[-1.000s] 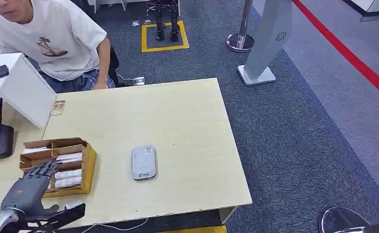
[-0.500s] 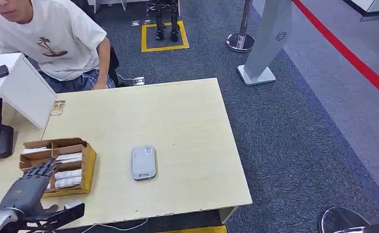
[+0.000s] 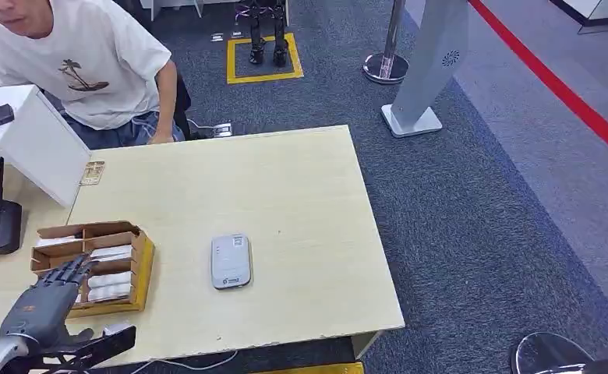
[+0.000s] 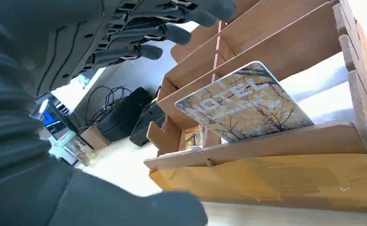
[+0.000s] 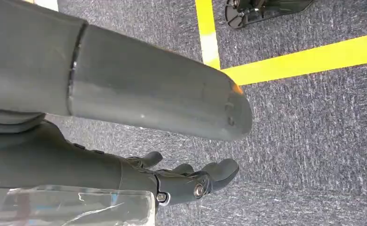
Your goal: Pass the card to the sensor for recognition and then transmit it.
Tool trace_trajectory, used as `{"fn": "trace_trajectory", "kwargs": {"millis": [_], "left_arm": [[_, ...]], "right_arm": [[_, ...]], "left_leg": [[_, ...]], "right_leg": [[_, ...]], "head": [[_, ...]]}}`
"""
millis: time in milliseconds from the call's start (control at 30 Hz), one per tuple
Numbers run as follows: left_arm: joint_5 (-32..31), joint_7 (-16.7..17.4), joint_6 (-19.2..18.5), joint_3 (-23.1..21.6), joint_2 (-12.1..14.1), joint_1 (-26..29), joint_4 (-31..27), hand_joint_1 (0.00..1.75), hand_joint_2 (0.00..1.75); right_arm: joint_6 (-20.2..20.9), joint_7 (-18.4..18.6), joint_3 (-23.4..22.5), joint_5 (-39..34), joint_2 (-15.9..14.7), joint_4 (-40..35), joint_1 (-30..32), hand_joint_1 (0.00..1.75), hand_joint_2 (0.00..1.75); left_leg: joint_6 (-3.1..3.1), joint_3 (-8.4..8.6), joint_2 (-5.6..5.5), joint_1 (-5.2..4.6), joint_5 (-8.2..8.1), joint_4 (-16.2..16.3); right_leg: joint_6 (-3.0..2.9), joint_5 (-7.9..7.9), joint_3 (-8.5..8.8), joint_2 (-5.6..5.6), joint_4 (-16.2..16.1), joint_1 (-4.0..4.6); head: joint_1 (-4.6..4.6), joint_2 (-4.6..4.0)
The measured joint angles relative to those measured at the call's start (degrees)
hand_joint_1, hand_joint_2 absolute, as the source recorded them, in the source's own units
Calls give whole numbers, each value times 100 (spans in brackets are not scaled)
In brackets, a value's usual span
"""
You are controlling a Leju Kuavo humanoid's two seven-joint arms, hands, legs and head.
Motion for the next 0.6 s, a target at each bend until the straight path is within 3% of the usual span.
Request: {"fn": "trace_trajectory", "kwargs": {"millis": [600], "left_arm": [[57, -122, 70, 2, -76, -15, 0, 175, 175]], "right_arm": [[2, -26, 0, -15, 0, 0, 0, 0, 175]], "left_leg": [[0, 0, 0, 0, 0, 0]], "right_leg": [[0, 0, 0, 0, 0, 0]], "head": [[0, -2]]}}
